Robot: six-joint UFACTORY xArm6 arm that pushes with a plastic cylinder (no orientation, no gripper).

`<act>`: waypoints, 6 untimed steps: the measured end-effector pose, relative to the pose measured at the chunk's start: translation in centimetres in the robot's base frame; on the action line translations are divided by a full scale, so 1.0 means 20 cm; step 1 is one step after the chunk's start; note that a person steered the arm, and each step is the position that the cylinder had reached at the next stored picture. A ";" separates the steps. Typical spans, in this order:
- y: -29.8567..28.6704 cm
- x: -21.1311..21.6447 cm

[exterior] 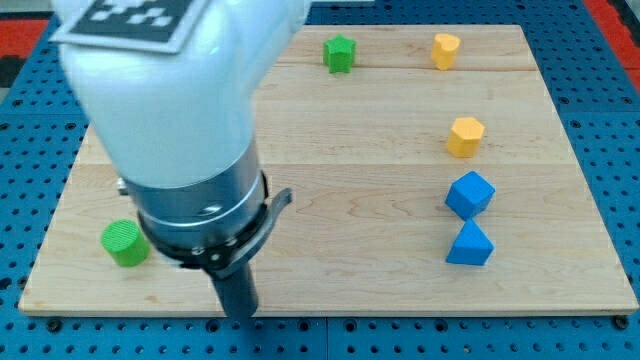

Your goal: Move the green circle towards the blue cube

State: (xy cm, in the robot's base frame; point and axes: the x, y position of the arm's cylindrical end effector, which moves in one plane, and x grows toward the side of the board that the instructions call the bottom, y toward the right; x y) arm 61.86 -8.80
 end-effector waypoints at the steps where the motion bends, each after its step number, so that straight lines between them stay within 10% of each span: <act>1: -0.51 -0.07; 2: -0.91 -0.12; 6: -0.07 -0.37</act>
